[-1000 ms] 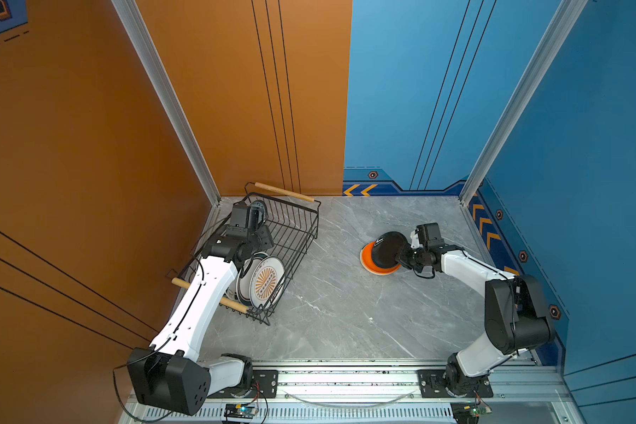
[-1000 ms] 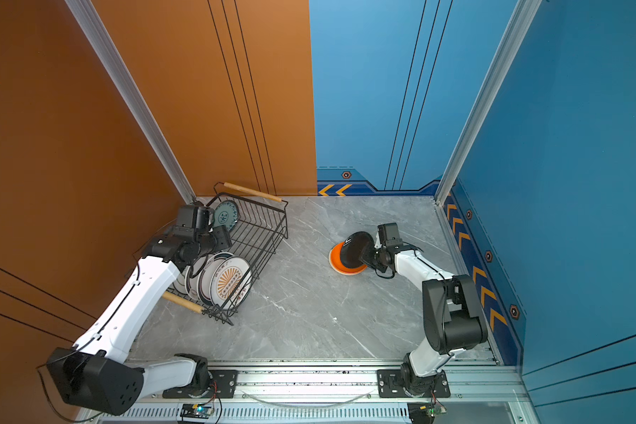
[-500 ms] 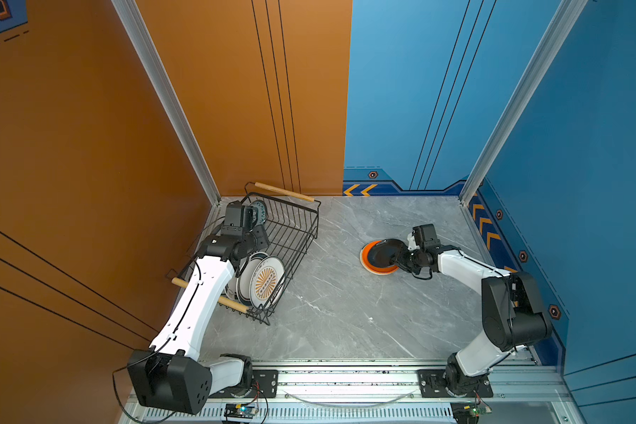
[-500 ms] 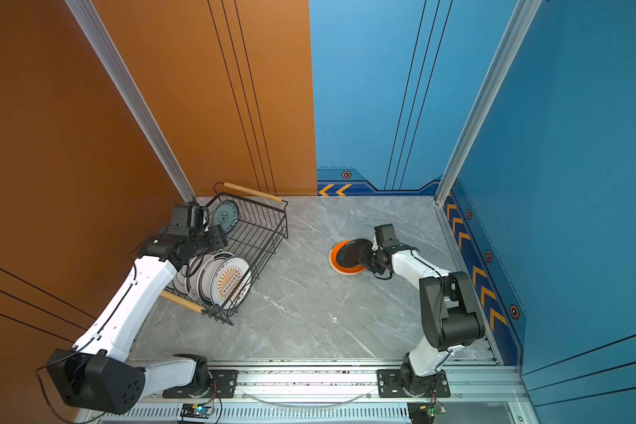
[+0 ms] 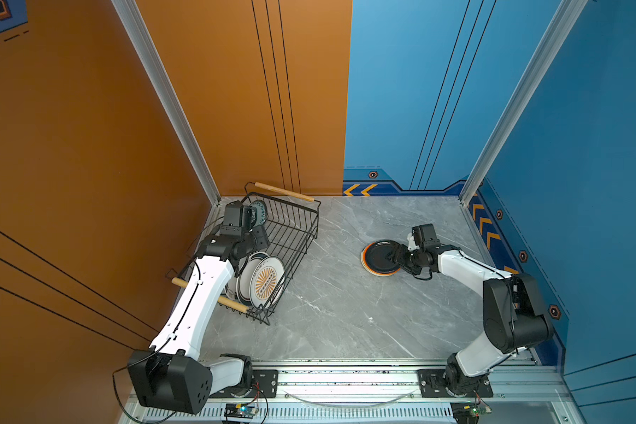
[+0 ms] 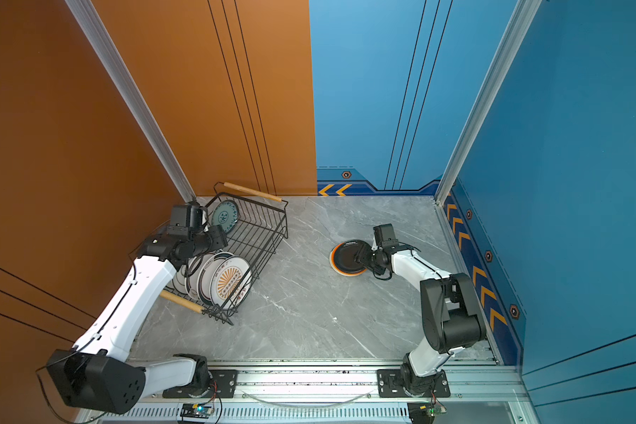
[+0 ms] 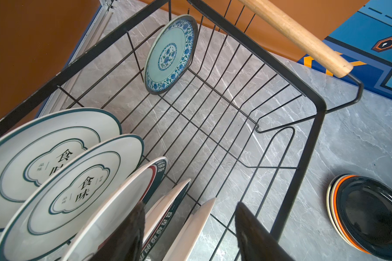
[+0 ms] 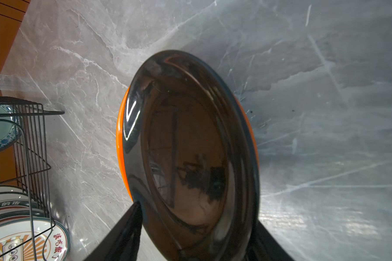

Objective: Unload the plates from the dish rack
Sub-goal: 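Release the dark grey plate while the left gripper reaches into the rack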

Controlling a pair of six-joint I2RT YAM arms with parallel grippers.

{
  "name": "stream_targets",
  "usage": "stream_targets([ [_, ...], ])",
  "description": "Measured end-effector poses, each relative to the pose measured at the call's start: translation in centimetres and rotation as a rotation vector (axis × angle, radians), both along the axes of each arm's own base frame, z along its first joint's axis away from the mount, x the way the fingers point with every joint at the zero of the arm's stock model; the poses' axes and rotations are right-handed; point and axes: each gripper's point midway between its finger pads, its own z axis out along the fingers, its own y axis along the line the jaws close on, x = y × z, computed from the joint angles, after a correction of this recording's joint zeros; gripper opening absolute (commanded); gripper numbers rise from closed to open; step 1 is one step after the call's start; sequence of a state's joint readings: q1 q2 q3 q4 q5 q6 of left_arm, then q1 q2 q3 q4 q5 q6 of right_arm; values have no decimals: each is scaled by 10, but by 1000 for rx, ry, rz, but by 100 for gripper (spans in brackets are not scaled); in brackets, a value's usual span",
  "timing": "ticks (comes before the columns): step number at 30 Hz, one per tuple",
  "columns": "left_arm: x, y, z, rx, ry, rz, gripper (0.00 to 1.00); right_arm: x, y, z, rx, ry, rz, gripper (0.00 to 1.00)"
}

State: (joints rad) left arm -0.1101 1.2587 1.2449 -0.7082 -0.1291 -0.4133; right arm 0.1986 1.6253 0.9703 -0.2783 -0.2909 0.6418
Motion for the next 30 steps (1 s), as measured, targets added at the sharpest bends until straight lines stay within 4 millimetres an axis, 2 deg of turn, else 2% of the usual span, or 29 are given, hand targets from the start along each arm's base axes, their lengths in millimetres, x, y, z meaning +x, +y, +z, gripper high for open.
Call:
stream_targets([
  [10, 0, 0, 0, 0, 1, -4, 64, -5, -1, 5, -156, 13, 26, 73],
  [17, 0, 2, 0, 2, 1, 1, 64, -11, -12, 3, -265, 37, 27, 78],
  [22, 2, 2, -4, 4, 13, 0, 65, 0, -13, 7, -305, 29, 35, 83],
  [30, 14, 5, -22, 33, 70, -11, 67, 16, -2, -7, -347, 60, 75, 88],
])
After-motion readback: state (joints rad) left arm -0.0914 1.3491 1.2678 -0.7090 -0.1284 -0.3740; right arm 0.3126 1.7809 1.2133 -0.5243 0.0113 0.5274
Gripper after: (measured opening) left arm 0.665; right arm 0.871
